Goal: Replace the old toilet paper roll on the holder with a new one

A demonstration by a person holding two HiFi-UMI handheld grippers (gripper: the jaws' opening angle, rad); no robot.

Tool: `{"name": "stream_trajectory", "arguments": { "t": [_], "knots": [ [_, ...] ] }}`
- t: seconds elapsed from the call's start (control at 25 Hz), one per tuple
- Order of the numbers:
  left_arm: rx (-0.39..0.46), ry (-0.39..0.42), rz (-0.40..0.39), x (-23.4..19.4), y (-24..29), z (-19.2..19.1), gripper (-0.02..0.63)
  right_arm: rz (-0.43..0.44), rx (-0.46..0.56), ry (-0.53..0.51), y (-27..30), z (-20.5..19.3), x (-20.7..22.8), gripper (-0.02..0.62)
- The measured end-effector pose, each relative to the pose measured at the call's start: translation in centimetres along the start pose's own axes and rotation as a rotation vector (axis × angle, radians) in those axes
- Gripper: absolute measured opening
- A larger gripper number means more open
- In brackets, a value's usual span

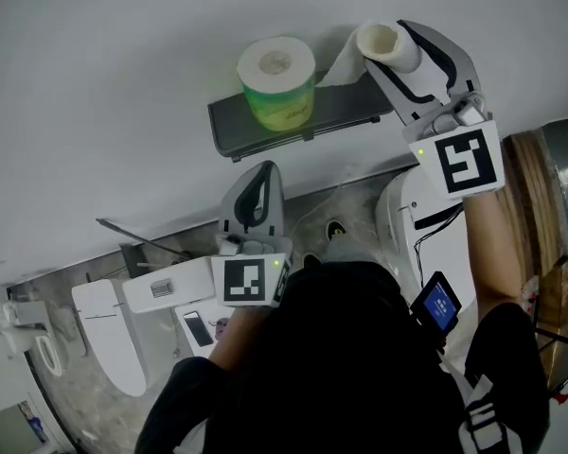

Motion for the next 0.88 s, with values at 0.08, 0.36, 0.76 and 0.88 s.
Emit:
{"name": "stream_trajectory", "arguments": {
  "t": [0.08, 0.36, 0.76, 0.88],
  "knots": [
    [0.004, -0.002, 0.012, -0.1, -0.2, 0.1, 0.022, 0.121, 0.073, 0.25, 1.0, -1.2, 0.5, 0.239],
    [0.004, 0.001, 0.04, -0.6, -1.0, 0.2, 0.021, 0.305, 0.102, 0.759, 3.2, -6.4, 1.0, 0.24],
    [0.003, -0.008, 0.033, -0.3, -0.4, 0.0, 0.021, 0.299, 0.063, 0.778, 3.0, -7.7, 0.8, 0.241],
    [-0.003, -0.008, 0.025, -0.2, -0.2, -0.2, 0.022, 0.293, 0.079, 0.808, 2.6, -8.1, 0.7, 0.241]
  ]
}}
Point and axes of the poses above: the fingertips, and each gripper's own axes: y forward along the fingers, x to its right, z out of its top, the point moved 9 cm from there along -y, backward along the fingers, and after that the axes turned 6 degrees about z, right-handed, at the moved point
